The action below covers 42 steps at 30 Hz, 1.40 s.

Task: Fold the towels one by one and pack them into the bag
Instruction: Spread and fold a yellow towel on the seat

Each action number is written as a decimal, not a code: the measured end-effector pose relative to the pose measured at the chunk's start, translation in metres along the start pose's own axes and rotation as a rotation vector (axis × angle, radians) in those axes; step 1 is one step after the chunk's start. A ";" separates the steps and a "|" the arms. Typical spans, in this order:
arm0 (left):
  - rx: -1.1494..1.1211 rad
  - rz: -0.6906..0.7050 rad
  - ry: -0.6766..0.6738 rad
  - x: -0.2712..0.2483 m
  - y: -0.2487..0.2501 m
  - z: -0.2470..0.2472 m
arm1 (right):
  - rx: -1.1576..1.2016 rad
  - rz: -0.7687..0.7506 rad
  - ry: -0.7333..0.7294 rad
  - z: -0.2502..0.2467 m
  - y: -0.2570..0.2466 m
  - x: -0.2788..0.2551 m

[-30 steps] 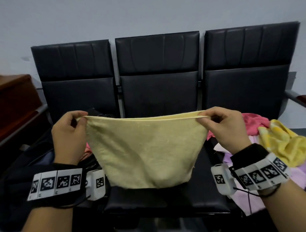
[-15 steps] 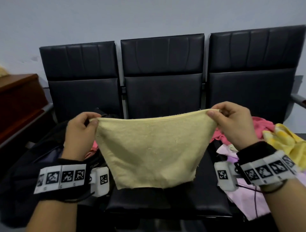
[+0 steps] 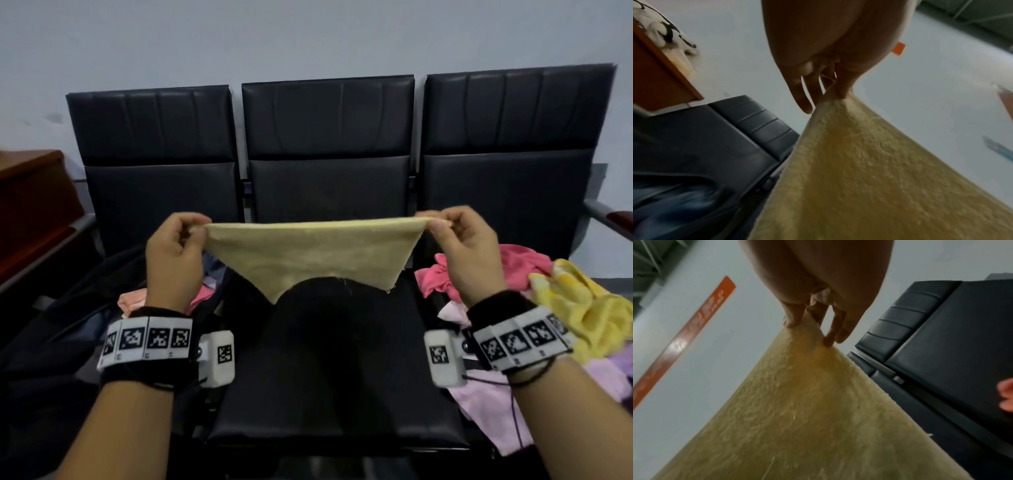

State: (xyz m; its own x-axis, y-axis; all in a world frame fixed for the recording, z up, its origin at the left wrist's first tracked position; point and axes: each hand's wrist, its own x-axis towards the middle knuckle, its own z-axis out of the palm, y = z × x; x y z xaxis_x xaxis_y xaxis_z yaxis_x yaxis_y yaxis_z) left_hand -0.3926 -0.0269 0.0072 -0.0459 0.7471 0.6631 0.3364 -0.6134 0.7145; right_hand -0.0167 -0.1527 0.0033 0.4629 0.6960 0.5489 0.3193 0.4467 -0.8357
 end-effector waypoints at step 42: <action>0.470 -0.794 -0.597 -0.178 -0.173 0.058 | -0.844 0.830 -0.328 -0.009 0.219 -0.149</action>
State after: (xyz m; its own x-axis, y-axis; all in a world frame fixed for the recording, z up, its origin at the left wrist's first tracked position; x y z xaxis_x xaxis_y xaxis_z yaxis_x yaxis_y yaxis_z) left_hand -0.3880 -0.0384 -0.2473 0.0122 0.9674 -0.2530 0.7433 0.1604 0.6494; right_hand -0.0086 -0.1633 -0.2611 0.5902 0.7585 -0.2765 0.5183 -0.6186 -0.5905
